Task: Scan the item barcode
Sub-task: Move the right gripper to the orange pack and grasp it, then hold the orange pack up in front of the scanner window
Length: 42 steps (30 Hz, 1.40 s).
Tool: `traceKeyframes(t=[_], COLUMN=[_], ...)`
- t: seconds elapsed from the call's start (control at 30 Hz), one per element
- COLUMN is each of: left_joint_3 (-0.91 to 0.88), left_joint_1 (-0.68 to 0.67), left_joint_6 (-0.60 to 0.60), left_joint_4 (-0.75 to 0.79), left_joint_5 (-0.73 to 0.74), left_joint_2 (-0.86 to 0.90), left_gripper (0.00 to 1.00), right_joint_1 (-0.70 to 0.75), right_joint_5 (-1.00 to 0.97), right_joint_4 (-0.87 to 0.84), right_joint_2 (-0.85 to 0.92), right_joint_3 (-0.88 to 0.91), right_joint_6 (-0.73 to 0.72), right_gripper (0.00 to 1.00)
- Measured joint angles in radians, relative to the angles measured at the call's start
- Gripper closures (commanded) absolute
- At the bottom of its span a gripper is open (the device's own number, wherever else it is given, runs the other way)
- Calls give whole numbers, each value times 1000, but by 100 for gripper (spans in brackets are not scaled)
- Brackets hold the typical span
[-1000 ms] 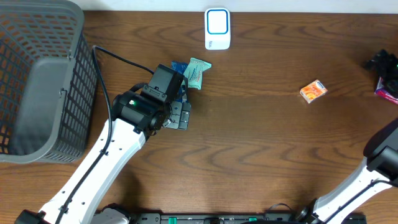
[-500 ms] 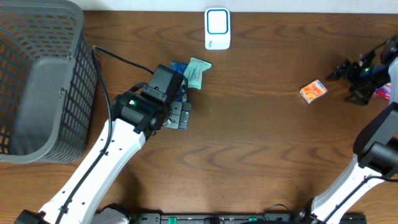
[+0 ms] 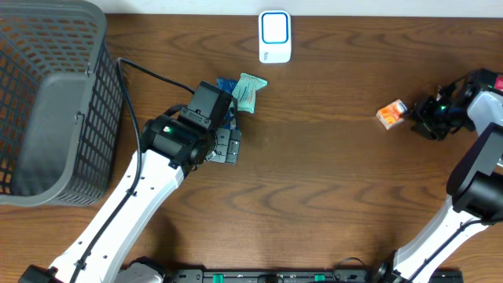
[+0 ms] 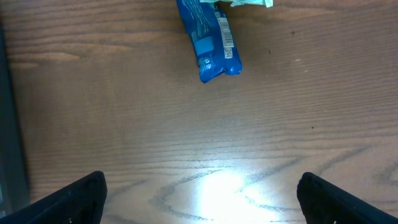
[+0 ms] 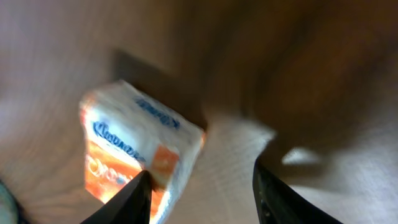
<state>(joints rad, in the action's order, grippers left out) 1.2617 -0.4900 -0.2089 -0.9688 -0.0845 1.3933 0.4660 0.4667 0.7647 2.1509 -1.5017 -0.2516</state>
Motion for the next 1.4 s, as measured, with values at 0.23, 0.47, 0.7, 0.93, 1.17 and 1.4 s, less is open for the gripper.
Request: traceKeyframes(t=[0.23, 0.47, 0.7, 0.93, 1.17, 1.4], left_joint_3=[0, 0, 0, 0, 0, 0], left_joint_1=[0, 0, 0, 0, 0, 0], left_joint_6=[0, 0, 0, 0, 0, 0], left_joint_4=[0, 0, 0, 0, 0, 0], left_joint_5=[0, 0, 0, 0, 0, 0], left_joint_2=[0, 0, 0, 0, 0, 0], left_gripper=[2, 2, 2, 2, 2, 2], right_joint_1=[0, -27, -112, -185, -310, -415], right_joint_5=[128, 254, 178, 214, 589, 850], right_joint_4=[-115, -157, -150, -165, -184, -183], right_joint_2=[-12, -5, -5, -5, -5, -5], right_joint_3=[74, 92, 95, 97, 99, 99], right_joint_6=[-3, -16, -56, -51, 68, 288], right_gripper=[62, 54, 99, 99, 99, 99])
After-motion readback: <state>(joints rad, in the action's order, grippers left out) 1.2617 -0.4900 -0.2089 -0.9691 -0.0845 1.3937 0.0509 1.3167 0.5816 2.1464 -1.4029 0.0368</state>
